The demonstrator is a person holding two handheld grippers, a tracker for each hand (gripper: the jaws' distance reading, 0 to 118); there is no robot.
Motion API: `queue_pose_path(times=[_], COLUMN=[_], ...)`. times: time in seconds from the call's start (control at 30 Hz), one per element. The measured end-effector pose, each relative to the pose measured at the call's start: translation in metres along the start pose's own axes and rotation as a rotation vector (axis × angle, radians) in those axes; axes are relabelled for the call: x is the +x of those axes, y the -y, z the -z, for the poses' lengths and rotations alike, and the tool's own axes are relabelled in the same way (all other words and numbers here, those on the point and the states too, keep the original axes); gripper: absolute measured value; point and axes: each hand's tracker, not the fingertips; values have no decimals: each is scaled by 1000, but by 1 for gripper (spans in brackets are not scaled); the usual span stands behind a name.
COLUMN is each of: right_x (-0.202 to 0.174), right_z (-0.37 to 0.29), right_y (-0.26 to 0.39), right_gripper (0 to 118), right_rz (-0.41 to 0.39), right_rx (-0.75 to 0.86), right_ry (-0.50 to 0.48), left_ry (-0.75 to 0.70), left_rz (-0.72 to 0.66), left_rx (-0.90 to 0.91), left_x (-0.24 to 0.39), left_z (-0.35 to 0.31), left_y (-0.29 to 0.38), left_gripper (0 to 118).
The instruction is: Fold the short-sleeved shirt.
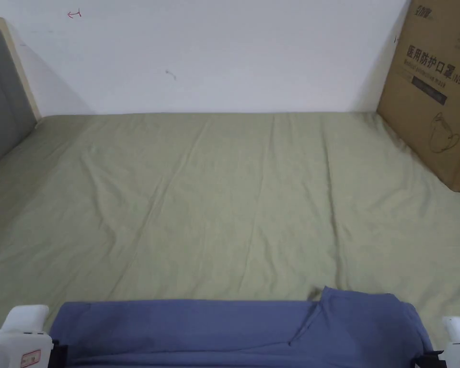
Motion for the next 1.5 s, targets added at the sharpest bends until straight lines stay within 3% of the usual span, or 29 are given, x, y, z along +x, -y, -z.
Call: queue_pose_path(times=[0.03,0.17,0.2,0.3,0.43,0.5,0.53,0.57,0.6,0.63,0.67,0.87,1.0,1.23,1.27,1.33,1.37,1.43,1.47,1.5], right_x=[2,-7,-11,-30,-62,-77,-84,-92,-100,-110,-118,-182,-221,-257,-259,-266,-268,-274,-279,-283], right_z=[2,-10,-14,-33,-64,-77,-84,-89,-93,-96,-96,-90,-84,-65,-63,-56,-54,-49,-47,-45], right_y=[1,-2,-4,-9,-26,-35,-38,-41,-44,-44,-43,-33,-21,-32,-33,-35,-35,-36,-37,-37], right_gripper=[1,51,62,65,65,64,63,56,40,17,2,1,1,1,1,1,1,1,1,1], right_rz=[25,20,-19,-101,-214,-205,-180,-148,-115,-97,-100,-122,-164,-186,-184,-200,-209,-227,-235,-246], right_rx=[16,45,55,99,211,291,345,400,442,480,519,680,790,769,756,738,735,729,729,729], right_ry=[-7,13,43,111,130,110,76,37,-5,-33,-40,-40,42,102,91,96,101,100,103,109], left_ry=[-2,-29,-15,0,54,58,57,62,64,76,103,108,135,200,225,305,314,354,368,407], left_rz=[-6,-17,-15,-38,-34,-34,-27,-25,-29,-39,-44,-82,-174,-281,-309,-365,-385,-429,-458,-495], left_rx=[7,-8,-5,38,166,203,217,225,233,239,223,204,205,219,218,180,161,102,90,77], left_x=[0,1,0,0,10,16,19,25,27,28,28,21,-17,-35,-39,-48,-48,-96,-93,-91], left_z=[0,-6,-9,-30,-70,-86,-93,-99,-101,-103,-103,-96,-81,-89,-88,-80,-79,-51,-48,-43], left_y=[3,4,6,5,-1,-4,-5,-3,-2,0,1,8,24,29,28,26,28,16,21,27], left_gripper=[11,111,114,111,106,76,51,17,1,1,0,0,0,0,11,60,78,85,103,105])
